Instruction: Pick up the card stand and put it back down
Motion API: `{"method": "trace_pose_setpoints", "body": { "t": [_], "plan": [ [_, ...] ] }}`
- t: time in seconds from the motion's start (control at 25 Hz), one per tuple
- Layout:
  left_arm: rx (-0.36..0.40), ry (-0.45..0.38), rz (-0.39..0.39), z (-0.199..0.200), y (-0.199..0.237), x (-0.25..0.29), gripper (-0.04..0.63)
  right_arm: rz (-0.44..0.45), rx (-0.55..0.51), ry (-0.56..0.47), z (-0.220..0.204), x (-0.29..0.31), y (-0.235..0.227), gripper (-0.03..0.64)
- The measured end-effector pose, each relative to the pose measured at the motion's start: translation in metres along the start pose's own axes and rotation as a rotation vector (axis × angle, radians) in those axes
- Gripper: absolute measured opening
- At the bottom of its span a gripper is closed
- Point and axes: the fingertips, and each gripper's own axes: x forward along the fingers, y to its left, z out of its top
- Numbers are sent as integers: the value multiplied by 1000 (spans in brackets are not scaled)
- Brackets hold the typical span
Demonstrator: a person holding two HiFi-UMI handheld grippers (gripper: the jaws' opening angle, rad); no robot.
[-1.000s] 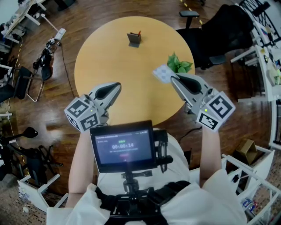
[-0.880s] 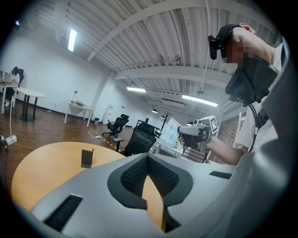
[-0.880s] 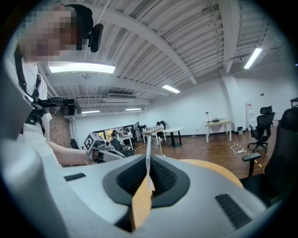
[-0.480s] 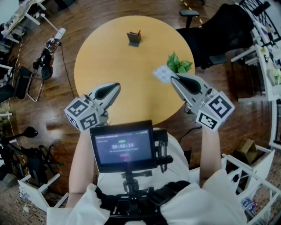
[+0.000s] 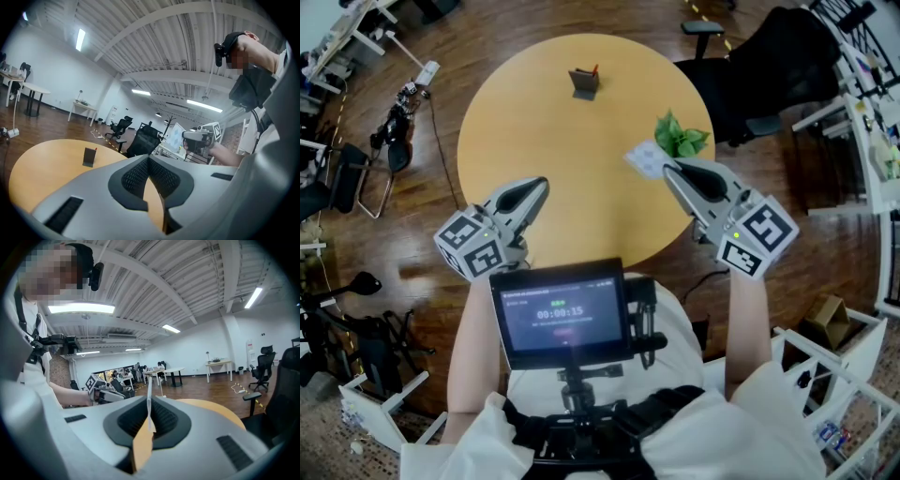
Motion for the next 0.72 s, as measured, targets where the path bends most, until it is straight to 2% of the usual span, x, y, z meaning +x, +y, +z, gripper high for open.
{"method": "trace_pose_setpoints", "body": {
  "t": [0.44,0.72],
  "plan": [
    [-36,-8,-23,-5,-2,2,2,-10,17,-7,-4,1,-3,34],
    [-36,16,0,-15,2,1,2,-14,21,6,-14,2,-7,34]
  ]
}}
